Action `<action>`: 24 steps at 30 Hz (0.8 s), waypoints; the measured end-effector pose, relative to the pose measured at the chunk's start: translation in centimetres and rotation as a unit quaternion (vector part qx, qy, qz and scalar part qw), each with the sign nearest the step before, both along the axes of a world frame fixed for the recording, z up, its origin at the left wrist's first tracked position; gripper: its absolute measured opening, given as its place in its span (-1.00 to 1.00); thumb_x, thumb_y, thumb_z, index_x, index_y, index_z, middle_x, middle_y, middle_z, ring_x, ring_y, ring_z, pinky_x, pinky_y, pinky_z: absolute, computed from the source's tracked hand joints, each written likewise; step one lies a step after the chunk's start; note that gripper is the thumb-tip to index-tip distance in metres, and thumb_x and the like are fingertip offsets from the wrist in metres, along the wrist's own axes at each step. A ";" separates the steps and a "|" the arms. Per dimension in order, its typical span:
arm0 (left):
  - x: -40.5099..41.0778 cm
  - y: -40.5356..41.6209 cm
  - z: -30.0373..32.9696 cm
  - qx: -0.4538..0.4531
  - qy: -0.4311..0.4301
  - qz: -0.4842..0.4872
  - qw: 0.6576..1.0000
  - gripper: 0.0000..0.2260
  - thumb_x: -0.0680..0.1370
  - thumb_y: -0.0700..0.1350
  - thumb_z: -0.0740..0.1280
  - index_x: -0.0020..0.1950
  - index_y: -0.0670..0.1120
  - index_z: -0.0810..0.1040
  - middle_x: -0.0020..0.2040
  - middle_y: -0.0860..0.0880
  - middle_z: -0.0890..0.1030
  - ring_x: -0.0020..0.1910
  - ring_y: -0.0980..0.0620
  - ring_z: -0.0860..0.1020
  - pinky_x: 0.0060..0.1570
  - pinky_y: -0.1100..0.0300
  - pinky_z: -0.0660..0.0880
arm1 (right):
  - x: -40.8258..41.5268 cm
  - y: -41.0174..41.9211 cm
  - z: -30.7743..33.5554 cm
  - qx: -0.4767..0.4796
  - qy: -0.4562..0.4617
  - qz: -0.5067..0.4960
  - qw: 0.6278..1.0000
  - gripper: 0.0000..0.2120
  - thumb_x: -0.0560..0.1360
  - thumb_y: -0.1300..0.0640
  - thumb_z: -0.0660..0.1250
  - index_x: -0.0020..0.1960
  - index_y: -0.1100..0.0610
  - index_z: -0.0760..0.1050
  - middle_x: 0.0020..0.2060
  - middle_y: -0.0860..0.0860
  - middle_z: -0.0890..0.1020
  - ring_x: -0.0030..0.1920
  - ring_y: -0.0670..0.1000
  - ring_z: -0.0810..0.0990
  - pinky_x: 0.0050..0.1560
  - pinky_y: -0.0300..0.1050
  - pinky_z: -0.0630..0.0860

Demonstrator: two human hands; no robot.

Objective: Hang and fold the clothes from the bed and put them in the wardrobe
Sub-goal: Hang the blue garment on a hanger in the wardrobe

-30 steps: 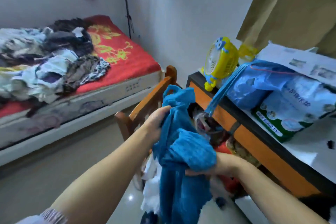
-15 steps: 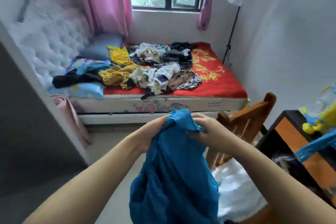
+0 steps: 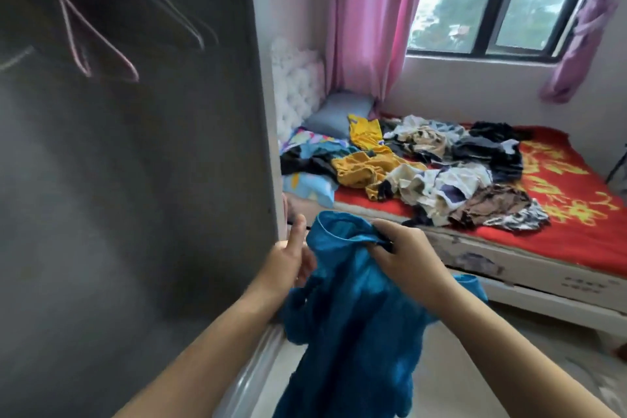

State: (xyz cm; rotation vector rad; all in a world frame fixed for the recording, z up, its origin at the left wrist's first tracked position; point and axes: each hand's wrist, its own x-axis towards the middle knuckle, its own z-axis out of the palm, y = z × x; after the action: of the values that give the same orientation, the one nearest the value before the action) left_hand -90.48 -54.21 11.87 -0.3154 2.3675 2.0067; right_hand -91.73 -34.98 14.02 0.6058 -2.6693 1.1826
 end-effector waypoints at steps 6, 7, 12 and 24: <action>-2.6 -4.7 1.4 0.100 0.010 0.024 0.995 -0.65 0.57 0.14 0.21 -0.10 -0.08 0.63 -0.22 0.00 0.66 -0.20 0.04 0.59 -0.07 0.09 0.53 | -5.2 -6.6 1.0 0.132 0.066 0.114 0.982 -0.82 0.43 0.18 0.32 -0.20 -0.01 0.34 -0.26 -0.06 0.54 -0.15 0.10 0.52 -0.16 0.01 0.44; -3.4 -5.7 2.0 0.121 0.038 0.056 0.990 -0.71 0.60 0.03 0.23 -0.17 -0.09 0.62 -0.26 0.00 0.66 -0.23 0.04 0.58 -0.11 0.13 0.52 | -6.3 -7.8 1.0 0.140 0.067 0.137 0.978 -0.85 0.44 0.16 0.32 -0.20 0.00 0.35 -0.23 -0.03 0.56 -0.12 0.13 0.53 -0.15 0.04 0.45; -6.6 -11.7 6.2 0.096 0.119 0.194 0.969 -0.73 0.62 -0.10 0.22 -0.23 -0.10 0.58 -0.33 0.02 0.64 -0.34 0.13 0.59 -0.31 0.28 0.51 | -13.5 -13.6 0.9 0.236 0.078 0.229 0.941 -0.83 0.52 0.01 0.22 0.06 0.07 0.39 -0.10 0.04 0.55 -0.02 0.17 0.54 -0.08 0.04 0.50; -1.5 -25.1 12.1 0.027 0.148 0.487 0.860 -0.71 0.60 -0.10 0.28 -0.30 -0.14 0.56 -0.61 0.05 0.46 -0.64 0.13 0.41 -0.52 0.33 0.34 | -20.8 -29.8 10.1 0.296 0.136 0.493 0.807 -0.80 0.53 0.12 0.29 0.11 0.13 0.59 -0.07 0.01 0.65 -0.09 -0.09 0.59 0.00 -0.28 0.43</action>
State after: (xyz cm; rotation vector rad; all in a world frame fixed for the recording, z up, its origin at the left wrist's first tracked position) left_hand -92.00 -79.31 24.00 -1.5860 2.5778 2.6061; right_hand -112.51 -64.77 24.16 2.2389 -2.3883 0.2193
